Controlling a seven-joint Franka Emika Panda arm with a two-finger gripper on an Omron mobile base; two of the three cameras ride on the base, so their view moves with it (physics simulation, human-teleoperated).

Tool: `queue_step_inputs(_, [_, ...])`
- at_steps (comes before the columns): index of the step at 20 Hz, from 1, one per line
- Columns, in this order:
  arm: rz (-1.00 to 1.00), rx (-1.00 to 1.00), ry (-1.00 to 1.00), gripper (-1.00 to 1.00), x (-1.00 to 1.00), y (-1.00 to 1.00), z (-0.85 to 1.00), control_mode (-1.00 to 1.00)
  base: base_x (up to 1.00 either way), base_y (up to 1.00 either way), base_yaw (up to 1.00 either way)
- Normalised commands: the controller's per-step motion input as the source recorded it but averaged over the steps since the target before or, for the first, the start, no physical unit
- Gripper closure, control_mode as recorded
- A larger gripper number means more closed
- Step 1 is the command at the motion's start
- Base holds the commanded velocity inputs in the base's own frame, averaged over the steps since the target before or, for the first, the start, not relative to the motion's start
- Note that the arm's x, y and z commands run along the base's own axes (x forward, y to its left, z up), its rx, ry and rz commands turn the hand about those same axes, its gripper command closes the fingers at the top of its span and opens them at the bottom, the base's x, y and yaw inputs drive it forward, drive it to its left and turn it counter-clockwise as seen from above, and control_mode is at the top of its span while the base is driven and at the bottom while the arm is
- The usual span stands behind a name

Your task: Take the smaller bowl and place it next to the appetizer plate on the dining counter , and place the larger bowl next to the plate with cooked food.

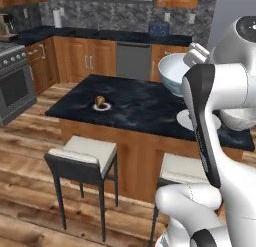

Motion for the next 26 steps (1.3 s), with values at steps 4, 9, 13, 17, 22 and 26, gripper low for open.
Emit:
queue_step_inputs(4, [0.0, 0.0, 0.0, 1.0, 0.0, 0.0, 0.0, 1.0, 0.09, 1.0, -0.38])
queue_step_inputs(9, [0.0, 0.0, 0.0, 1.0, 0.0, 0.0, 0.0, 1.0, 0.13, 1.0, -0.34])
queue_step_inputs(13, [0.0, 0.0, 0.0, 1.0, 0.0, 0.0, 0.0, 1.0, 0.43, 0.81, -0.34])
queue_step_inputs(17, [0.0, 0.0, 0.0, 1.0, 0.0, 0.0, 0.0, 1.0, 0.67, 0.09, -0.35])
queue_step_inputs(22, [0.0, 0.0, 0.0, 1.0, 0.0, 0.0, 0.0, 1.0, 0.63, 0.0, -0.32])
queue_step_inputs(26, [0.0, 0.0, 0.0, 1.0, 0.0, 0.0, 0.0, 1.0, 0.28, 0.08, -0.24])
